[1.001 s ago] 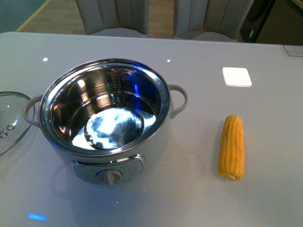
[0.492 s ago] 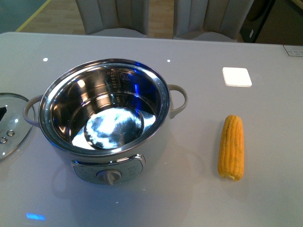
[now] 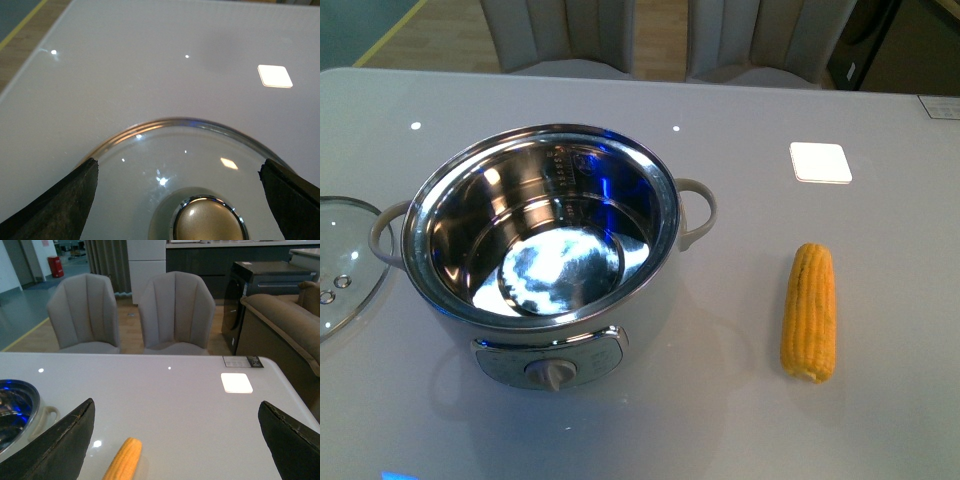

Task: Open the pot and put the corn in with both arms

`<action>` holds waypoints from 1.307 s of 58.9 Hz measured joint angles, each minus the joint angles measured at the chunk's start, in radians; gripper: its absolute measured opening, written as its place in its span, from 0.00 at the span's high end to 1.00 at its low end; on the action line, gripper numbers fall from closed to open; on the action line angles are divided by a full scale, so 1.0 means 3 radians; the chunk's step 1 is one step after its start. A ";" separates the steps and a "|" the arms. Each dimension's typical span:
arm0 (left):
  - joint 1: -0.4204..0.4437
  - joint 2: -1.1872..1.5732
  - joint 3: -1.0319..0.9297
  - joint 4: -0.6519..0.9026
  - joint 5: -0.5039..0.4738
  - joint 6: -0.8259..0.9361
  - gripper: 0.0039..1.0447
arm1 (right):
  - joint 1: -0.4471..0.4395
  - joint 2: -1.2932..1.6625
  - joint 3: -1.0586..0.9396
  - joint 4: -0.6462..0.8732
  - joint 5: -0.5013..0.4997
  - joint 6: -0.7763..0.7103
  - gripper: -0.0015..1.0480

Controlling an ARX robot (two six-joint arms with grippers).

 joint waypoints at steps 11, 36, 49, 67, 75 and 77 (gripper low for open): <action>0.0001 -0.0519 -0.0291 -0.0009 0.0093 -0.0015 0.06 | 0.0000 0.0000 0.0000 0.0000 0.0000 0.0000 0.08; -0.0173 -0.1615 -0.0937 0.0121 0.0027 -0.0384 0.06 | 0.0000 0.0000 0.0000 0.0000 0.0001 0.0000 0.08; -0.0366 -0.1704 -0.1386 0.0889 -0.0462 -0.0678 0.36 | 0.0000 0.0000 0.0000 0.0000 -0.0003 0.0000 0.08; -0.1061 -0.2899 -0.2416 0.0773 -0.1100 -0.0792 0.94 | -0.0001 0.0006 0.0000 -0.0003 -0.0020 -0.0001 0.08; -0.1241 -0.3497 -0.2656 0.0496 -0.1342 -0.0816 0.97 | -0.0003 -0.0003 0.0000 -0.0003 0.0003 0.0000 0.08; -0.1298 -0.3632 -0.2697 0.0392 -0.1364 -0.0816 0.97 | -0.0003 -0.0003 0.0000 -0.0003 0.0003 0.0000 0.08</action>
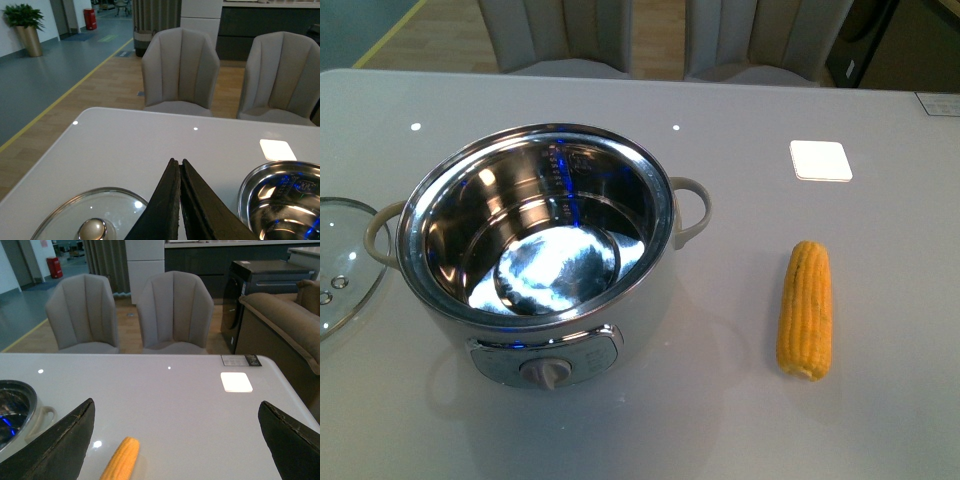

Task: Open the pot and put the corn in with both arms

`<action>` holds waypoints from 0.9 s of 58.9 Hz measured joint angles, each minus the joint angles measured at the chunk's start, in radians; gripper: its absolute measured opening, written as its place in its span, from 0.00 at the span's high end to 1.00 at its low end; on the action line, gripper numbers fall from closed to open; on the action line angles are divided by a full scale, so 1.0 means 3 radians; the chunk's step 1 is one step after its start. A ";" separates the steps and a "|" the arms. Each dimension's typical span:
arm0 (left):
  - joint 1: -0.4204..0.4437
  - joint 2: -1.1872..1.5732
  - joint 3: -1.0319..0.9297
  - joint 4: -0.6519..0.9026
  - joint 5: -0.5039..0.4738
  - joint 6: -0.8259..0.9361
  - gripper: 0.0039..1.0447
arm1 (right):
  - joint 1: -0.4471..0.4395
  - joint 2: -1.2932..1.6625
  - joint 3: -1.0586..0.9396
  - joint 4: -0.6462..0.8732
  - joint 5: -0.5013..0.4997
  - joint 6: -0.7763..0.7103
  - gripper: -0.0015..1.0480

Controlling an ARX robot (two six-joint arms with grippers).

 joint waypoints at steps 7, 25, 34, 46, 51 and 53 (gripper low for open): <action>-0.0174 -0.0647 -0.0158 -0.0492 -0.0202 -0.0001 0.97 | 0.0000 0.0000 0.0000 0.0000 -0.0003 0.0000 0.08; -0.0659 -0.2107 -0.0219 -0.1858 -0.0649 -0.0008 0.97 | 0.0000 0.0000 0.0000 0.0000 -0.0008 0.0000 0.08; -0.0673 -0.2461 -0.0220 -0.2171 -0.0670 -0.0008 0.97 | 0.0000 0.0000 0.0000 0.0000 -0.0003 0.0000 0.08; -0.0676 -0.2880 -0.0220 -0.2562 -0.0673 -0.0008 0.97 | 0.0000 0.0000 0.0000 0.0000 -0.0004 0.0000 0.08; -0.0676 -0.3015 -0.0220 -0.2692 -0.0671 -0.0008 0.97 | 0.0000 0.0000 0.0000 0.0000 -0.0004 0.0000 0.08; -0.0676 -0.3098 -0.0220 -0.2770 -0.0671 -0.0008 0.97 | 0.0000 0.0000 0.0000 0.0000 -0.0003 0.0000 0.08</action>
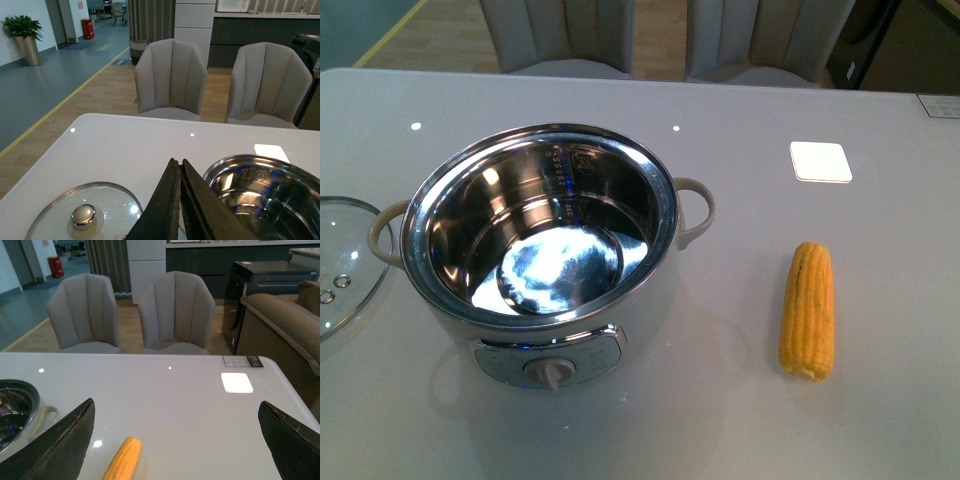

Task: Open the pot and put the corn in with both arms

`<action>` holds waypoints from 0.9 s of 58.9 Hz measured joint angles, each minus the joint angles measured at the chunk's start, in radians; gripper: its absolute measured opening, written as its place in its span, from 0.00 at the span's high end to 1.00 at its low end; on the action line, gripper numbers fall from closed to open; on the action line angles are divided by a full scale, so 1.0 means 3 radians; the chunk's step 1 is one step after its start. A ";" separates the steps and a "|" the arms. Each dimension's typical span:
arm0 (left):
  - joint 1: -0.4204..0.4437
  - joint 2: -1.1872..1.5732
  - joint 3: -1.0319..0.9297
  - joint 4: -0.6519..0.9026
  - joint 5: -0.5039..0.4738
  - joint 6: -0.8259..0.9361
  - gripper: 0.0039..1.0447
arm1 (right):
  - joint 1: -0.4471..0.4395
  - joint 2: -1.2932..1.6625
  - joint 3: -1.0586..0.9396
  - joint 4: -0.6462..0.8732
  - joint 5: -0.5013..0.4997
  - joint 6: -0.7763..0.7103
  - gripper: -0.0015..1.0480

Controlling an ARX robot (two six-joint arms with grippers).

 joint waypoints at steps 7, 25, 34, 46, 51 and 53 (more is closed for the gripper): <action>0.0000 -0.0175 0.0000 -0.0170 0.0000 0.0000 0.97 | 0.0000 0.0000 0.0000 0.0000 -0.0001 0.0000 0.08; 0.0000 -0.0538 0.0000 -0.0530 0.0000 0.0000 0.97 | 0.0000 0.0000 0.0000 0.0000 -0.0001 0.0000 0.08; 0.0000 -0.0670 -0.0001 -0.0661 0.0000 0.0000 0.97 | 0.0000 0.0000 0.0000 0.0000 -0.0001 0.0000 0.08; 0.0000 -0.1226 0.0000 -0.1272 0.0000 0.0000 0.97 | 0.0000 0.0000 0.0000 0.0000 0.0000 0.0000 0.08; 0.0000 -0.1277 0.0000 -0.1292 -0.0001 0.0000 0.97 | 0.0000 0.0000 0.0000 0.0000 -0.0001 0.0000 0.08; 0.0000 -0.1283 0.0000 -0.1294 -0.0001 0.0000 0.97 | 0.0000 0.0000 0.0000 0.0000 -0.0001 0.0000 0.08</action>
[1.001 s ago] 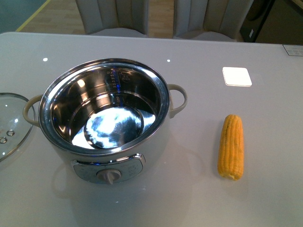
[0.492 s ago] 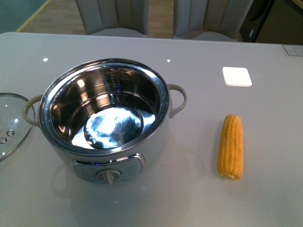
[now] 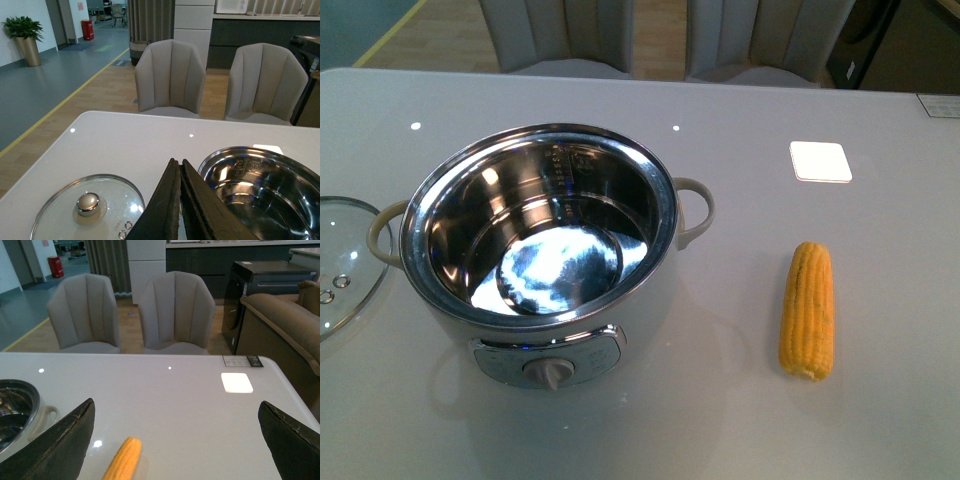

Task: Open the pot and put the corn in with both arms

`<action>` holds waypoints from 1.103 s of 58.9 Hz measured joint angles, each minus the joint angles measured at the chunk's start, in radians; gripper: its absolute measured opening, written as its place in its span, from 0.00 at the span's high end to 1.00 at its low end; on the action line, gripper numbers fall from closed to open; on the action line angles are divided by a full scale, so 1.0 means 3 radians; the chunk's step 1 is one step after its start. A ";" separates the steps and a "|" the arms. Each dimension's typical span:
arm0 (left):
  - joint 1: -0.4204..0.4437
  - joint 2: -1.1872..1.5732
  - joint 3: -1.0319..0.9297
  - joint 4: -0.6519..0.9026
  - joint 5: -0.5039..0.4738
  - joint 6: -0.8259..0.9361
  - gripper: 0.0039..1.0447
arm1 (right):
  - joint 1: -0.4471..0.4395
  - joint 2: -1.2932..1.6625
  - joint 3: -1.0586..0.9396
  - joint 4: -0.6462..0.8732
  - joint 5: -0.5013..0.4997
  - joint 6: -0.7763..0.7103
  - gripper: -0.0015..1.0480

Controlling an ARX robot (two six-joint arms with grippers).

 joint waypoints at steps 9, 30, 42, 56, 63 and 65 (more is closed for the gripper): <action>0.0000 -0.0005 0.0000 -0.0005 0.0001 0.0000 0.97 | 0.0000 0.0000 0.0000 0.0000 0.0001 0.0000 0.08; 0.0000 -0.0005 0.0000 -0.0005 0.0001 -0.0003 0.73 | 0.0000 0.0000 0.0000 0.0000 0.0001 0.0000 0.08; 0.0000 -0.0005 0.0000 -0.0005 0.0001 -0.0003 0.37 | 0.0000 0.0001 0.0000 -0.0001 0.0003 0.0000 0.08; 0.0000 -0.0008 0.0000 -0.0006 0.0001 -0.0001 0.06 | 0.0050 0.1626 0.0769 -0.1658 0.0436 0.0791 0.08; 0.0000 -0.0008 0.0000 -0.0006 0.0000 -0.0001 0.06 | -0.0041 0.1996 0.0914 -0.1445 0.0240 0.0882 0.08; 0.0000 -0.0008 0.0000 -0.0006 0.0001 -0.0001 0.06 | -0.0037 0.2174 0.0974 -0.1334 0.0175 0.0902 0.08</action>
